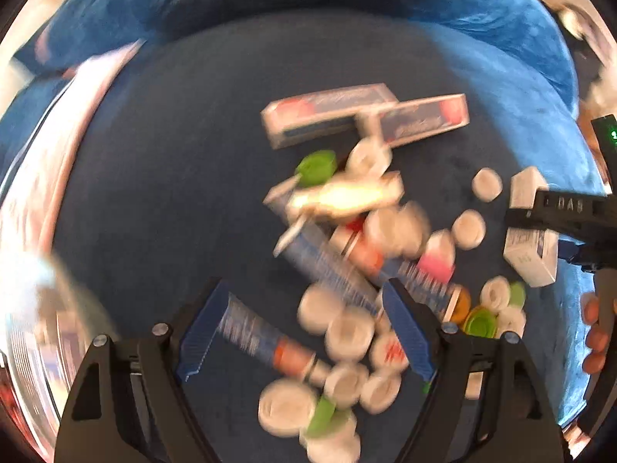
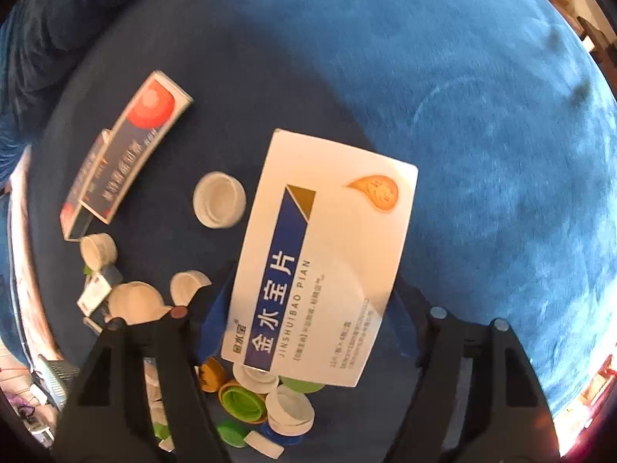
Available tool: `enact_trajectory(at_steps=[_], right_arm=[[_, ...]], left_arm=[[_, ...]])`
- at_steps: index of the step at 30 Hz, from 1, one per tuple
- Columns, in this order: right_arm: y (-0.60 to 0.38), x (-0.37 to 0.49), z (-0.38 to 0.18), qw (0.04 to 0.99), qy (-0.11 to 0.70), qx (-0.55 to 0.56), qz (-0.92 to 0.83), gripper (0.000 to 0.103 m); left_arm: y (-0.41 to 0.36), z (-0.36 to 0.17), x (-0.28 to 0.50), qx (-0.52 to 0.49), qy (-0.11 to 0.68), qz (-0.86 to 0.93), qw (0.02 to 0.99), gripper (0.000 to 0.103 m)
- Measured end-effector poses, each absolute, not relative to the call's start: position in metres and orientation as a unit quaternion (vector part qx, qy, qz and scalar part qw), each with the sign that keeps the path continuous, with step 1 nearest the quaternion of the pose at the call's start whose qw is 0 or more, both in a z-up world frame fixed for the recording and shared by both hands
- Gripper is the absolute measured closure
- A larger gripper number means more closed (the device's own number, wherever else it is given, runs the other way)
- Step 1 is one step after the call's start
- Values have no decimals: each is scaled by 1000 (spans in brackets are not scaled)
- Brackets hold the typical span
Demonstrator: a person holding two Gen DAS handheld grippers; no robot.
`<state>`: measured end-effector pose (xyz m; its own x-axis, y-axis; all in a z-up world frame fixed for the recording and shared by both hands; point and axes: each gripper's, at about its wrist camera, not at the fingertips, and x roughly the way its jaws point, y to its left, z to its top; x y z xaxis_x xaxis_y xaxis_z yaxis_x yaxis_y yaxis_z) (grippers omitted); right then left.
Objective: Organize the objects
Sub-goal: 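Grasp the white Jinshuibao box with the right gripper, then grasp a blue ointment box with the left gripper while the right holds the white box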
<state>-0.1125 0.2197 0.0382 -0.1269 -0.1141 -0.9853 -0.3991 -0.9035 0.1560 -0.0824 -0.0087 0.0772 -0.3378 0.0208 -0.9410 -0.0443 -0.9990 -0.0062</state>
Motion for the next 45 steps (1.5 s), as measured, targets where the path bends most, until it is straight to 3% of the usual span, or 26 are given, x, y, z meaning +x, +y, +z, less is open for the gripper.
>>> enact_trajectory(at_steps=[9,16,17,18,20,24,33,45], right_arm=[[243,-117,38,78,202,-651,727,32],[265,-125,30,77,213,-656,720,32],[265,-127,31,76,210,-656,721,32],[265,-127,31,75,208,-656,722,32],[266,-127,31,74,206,-655,723,32],[270,-126,32,70,211,-654,723,32],[295,-118,58,50,224,-646,728,36],[263,-73,113,11,222,-632,743,36]], left_arm=[[82,72,-181,-502,260,817,115,19],[133,34,-196,-473,360,789,153,24],[136,30,-198,-472,369,786,153,26],[138,26,-201,-474,372,784,151,39],[136,19,-205,-488,360,781,150,55],[125,29,-207,-493,314,797,153,60],[81,84,-183,-522,133,830,141,61],[8,146,-99,-516,-4,851,101,61]])
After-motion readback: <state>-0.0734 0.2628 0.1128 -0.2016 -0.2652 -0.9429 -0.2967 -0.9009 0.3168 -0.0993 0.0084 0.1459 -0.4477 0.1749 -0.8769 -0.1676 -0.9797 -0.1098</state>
